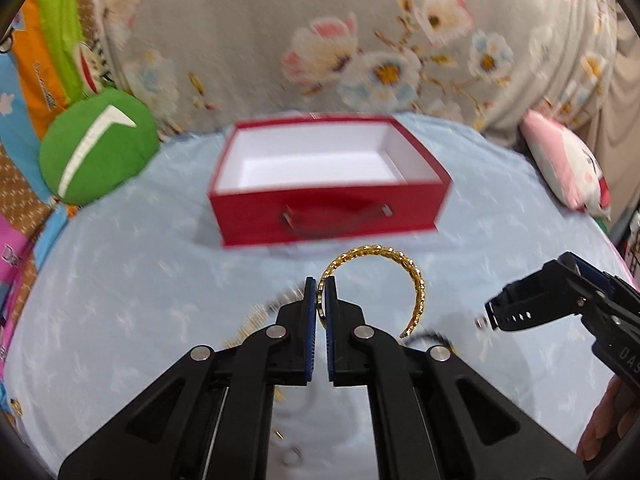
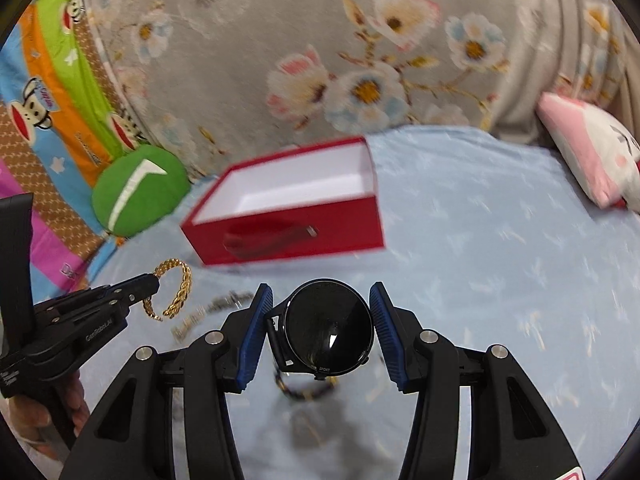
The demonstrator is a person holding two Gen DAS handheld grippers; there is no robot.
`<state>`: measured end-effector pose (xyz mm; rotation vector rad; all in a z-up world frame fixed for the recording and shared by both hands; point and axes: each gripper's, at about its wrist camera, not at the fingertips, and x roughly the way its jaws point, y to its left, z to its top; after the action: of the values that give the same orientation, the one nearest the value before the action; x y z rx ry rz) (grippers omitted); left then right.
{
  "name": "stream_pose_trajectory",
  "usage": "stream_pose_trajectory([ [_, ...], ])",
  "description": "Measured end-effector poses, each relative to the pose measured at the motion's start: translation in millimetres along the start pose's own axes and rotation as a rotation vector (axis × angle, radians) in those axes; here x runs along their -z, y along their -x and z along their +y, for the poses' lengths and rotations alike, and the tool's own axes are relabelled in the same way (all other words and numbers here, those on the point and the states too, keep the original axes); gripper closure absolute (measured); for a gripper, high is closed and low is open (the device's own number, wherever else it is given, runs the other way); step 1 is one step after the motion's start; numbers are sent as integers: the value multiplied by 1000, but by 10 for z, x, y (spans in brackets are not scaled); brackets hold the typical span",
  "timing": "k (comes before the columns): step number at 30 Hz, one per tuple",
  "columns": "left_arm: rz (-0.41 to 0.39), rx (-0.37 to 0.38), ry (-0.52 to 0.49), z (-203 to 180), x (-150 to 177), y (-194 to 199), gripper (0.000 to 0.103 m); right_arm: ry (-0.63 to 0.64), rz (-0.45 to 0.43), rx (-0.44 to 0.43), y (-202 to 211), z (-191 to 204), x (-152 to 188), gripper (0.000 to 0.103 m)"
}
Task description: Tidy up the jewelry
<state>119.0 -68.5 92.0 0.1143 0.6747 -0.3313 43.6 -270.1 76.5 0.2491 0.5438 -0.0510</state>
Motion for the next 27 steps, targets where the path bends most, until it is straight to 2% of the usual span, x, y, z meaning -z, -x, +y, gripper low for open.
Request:
stream_pose_trajectory([
  [1,-23,-16,4,64,-106,0,100,15,-14,-15,-39,66,-120,58],
  [2,-41,-29,6,123,-198,-12,100,30,-29,-28,-73,120,-226,79],
  [3,-56,-40,12,184,-301,-33,100,46,-42,-38,-120,184,-357,89],
  [6,-93,-62,33,338,-620,-140,100,81,-57,-56,-359,342,-755,89],
  [8,-112,-82,39,421,-777,-205,100,112,-56,-25,-582,427,-927,89],
  [11,-125,-96,50,539,-903,-270,100,114,-14,-41,-778,434,-942,89],
  [13,-122,-98,57,601,-885,-283,100,131,40,-22,-877,416,-782,83],
  [14,-120,-98,59,613,-854,-295,100,133,64,2,-915,385,-664,67],
  [15,-114,-99,62,634,-821,-312,99,131,81,32,-934,337,-533,47],
  [17,-95,-90,63,643,-742,-346,99,114,112,102,-956,196,-276,36],
  [21,-64,-70,69,605,-575,-416,98,29,185,129,-1121,-64,25,36],
  [25,-34,-54,83,557,-481,-474,96,15,214,115,-1368,-51,130,36],
  [27,-27,-59,76,535,-455,-493,95,20,217,128,-1495,-33,134,40],
])
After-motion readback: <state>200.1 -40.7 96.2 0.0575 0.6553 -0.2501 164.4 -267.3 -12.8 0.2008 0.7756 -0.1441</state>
